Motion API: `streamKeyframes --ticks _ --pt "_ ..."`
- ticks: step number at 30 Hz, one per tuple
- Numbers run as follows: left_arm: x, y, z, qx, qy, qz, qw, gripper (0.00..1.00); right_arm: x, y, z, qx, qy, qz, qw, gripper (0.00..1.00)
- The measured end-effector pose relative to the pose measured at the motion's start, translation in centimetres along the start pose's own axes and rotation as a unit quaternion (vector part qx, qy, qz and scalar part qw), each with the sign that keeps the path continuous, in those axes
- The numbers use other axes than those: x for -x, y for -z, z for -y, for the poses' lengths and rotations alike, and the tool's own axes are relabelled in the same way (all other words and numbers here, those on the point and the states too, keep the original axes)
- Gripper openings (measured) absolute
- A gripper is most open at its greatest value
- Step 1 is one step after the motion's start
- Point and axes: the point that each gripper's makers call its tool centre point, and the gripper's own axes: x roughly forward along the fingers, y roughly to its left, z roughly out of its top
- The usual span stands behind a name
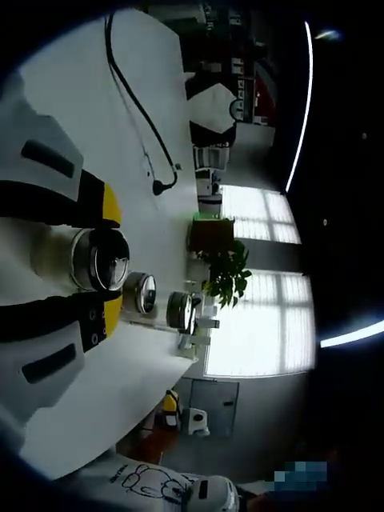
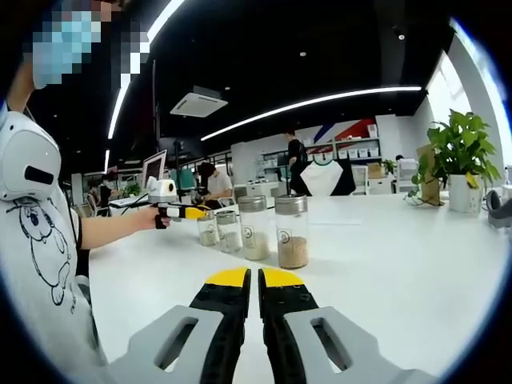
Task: Rotate the seasoning bottle until the label or dispensing opening points toward the visible target arrow and the bottle remains upright within the marked orientation range
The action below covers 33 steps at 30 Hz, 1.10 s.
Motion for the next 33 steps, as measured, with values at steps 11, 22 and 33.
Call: streamKeyframes --ticks 11,22,33 --pt "-0.1 0.3 0.2 -0.005 0.011 -0.016 0.9998 0.33 -0.3 -0.2 -0.3 0.006 -0.008 -0.002 1.0 0.01" --pt "-0.4 0.3 0.2 -0.03 -0.061 -0.013 0.9976 0.42 -0.3 -0.4 -0.2 0.007 -0.007 0.002 0.9999 0.01" --pt "0.4 -1.0 -1.0 -0.017 -0.149 0.038 0.9879 0.42 -0.2 -0.1 -0.2 0.0 -0.005 0.004 1.0 0.01"
